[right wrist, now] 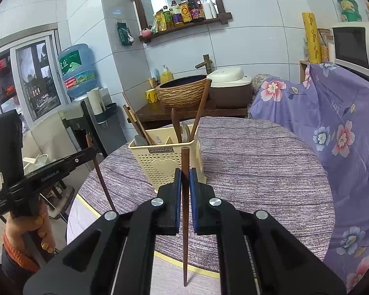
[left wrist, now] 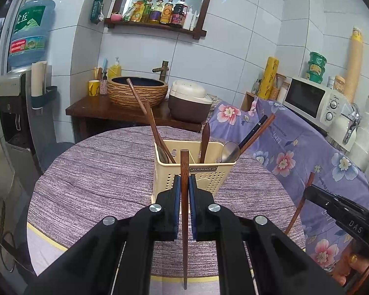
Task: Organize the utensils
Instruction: 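Lift both chopsticks and lower them into the basket with both tools, then open the left tool to release its chopstick while the right tool releases its chopstick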
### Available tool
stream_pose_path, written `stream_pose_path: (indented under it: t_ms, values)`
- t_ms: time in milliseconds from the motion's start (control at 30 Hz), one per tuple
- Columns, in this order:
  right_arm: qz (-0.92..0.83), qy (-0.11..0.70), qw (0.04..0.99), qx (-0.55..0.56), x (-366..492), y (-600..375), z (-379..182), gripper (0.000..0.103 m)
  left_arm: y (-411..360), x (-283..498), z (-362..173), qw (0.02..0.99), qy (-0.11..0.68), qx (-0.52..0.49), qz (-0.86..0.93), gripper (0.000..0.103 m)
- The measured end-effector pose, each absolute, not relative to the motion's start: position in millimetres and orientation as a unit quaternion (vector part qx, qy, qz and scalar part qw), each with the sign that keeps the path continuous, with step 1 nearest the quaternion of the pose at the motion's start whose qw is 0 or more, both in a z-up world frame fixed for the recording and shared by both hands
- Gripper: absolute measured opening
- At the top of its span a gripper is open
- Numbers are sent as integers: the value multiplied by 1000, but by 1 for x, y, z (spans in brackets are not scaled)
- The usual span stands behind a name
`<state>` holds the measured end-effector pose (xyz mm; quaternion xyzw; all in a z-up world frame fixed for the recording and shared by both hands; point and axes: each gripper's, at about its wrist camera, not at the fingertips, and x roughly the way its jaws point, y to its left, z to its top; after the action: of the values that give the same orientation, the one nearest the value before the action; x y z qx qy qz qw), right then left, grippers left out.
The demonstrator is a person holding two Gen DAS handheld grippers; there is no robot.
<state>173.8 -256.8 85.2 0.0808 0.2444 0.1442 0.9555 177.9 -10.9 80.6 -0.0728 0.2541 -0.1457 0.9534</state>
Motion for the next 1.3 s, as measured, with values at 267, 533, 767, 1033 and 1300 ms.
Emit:
stream_pose_path:
  t_ms: [267, 533, 767, 1033, 1300]
  values:
    - [167, 227, 957, 72, 182, -249, 110, 8, -7, 180, 102, 955, 237, -81, -157, 8]
    - [185, 179, 966, 37, 213, -227, 194, 8, -1, 205, 175, 962, 193, -93, -169, 8]
    - [159, 134, 978, 13, 251, -212, 259, 8, -2, 239, 235, 977, 139, -93, -134, 8]
    - [138, 137, 981, 7, 290, -198, 237, 8, -8, 277, 210, 978, 145, -95, -115, 8]
    - [132, 174, 976, 7, 306, -189, 172, 8, -8, 287, 153, 976, 172, -86, -104, 8]
